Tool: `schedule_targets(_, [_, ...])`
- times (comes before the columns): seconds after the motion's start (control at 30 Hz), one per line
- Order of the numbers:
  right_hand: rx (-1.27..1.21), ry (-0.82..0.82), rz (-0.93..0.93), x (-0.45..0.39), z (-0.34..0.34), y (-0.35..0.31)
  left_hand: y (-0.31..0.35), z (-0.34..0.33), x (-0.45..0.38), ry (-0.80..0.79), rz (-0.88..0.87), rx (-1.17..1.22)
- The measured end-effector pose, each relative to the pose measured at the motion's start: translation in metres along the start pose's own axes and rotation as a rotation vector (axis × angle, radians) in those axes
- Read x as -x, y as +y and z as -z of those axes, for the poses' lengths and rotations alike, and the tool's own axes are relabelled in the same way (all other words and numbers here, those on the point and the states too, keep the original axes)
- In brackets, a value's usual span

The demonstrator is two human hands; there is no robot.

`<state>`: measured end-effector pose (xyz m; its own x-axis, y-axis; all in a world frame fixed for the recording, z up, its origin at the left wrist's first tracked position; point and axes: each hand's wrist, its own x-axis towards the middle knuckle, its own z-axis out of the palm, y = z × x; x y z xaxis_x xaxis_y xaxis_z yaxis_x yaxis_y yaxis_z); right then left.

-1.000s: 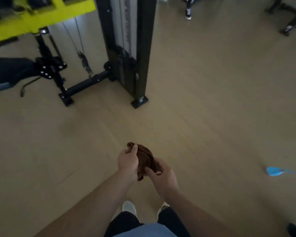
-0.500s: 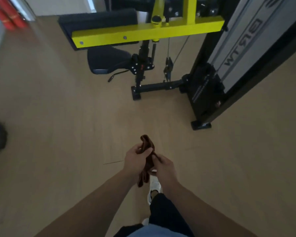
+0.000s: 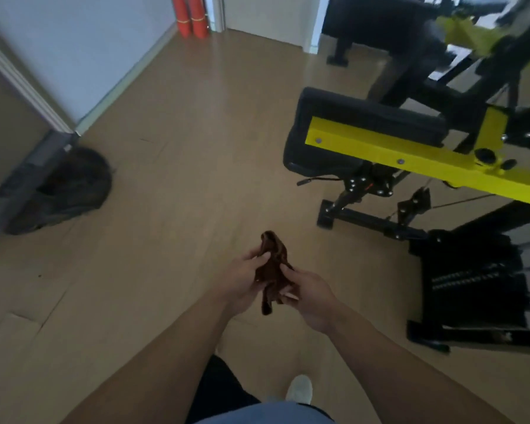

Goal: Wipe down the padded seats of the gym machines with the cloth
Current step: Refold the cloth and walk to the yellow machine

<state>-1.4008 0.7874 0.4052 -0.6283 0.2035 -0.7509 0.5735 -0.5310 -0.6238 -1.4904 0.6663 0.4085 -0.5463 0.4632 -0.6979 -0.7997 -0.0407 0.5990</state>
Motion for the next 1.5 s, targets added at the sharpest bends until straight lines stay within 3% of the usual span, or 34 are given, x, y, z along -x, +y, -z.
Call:
schedule_targets(0.2, [-0.052, 0.159, 0.127, -0.089, -0.106, -0.045, 0.103, 0.069, -0.055, -0.072, 0.064, 0.117])
schedule_targets(0.33, [-0.239, 0.354, 0.157, -0.129, -0.151, -0.088, 0.168, 0.107, -0.094, 0.026, 0.047, -0.003])
schedule_targets(0.4, [-0.344, 0.364, 0.132, -0.147, -0.172, -0.114, 0.201, 0.117, -0.115, 0.033, 0.048, -0.082])
schedule_targets(0.57, [-0.137, 0.293, 0.226, -0.207, -0.224, -0.165, 0.269, 0.099, -0.176, 0.026, 0.021, -0.163])
schedule_targets(0.67, [-0.148, 0.262, 0.239, -0.251, -0.239, -0.201, 0.308, 0.088, -0.223, 0.07, 0.006, -0.219])
schedule_targets(0.93, [-0.168, 0.275, 0.137, -0.335, -0.24, -0.312, 0.433, 0.032, -0.326, -0.06, 0.032, -0.495])
schedule_targets(1.07, [-0.175, 0.321, 0.146, -0.364, -0.226, -0.356, 0.46, 0.005, -0.375, 0.018, -0.05, -0.538])
schedule_targets(1.2, [-0.299, 0.421, 0.118, -0.402, -0.209, -0.388, 0.474, -0.029, -0.433, -0.086, -0.065, -0.715])
schedule_targets(1.37, [-0.538, 0.634, 0.101, -0.433, -0.181, -0.424, 0.501, -0.08, -0.488, -0.386, 0.06, -0.915])
schedule_targets(1.5, [-0.945, 1.029, 0.039, -0.444, -0.152, -0.438, 0.525, -0.127, -0.536, -0.505, 0.142, -0.994])
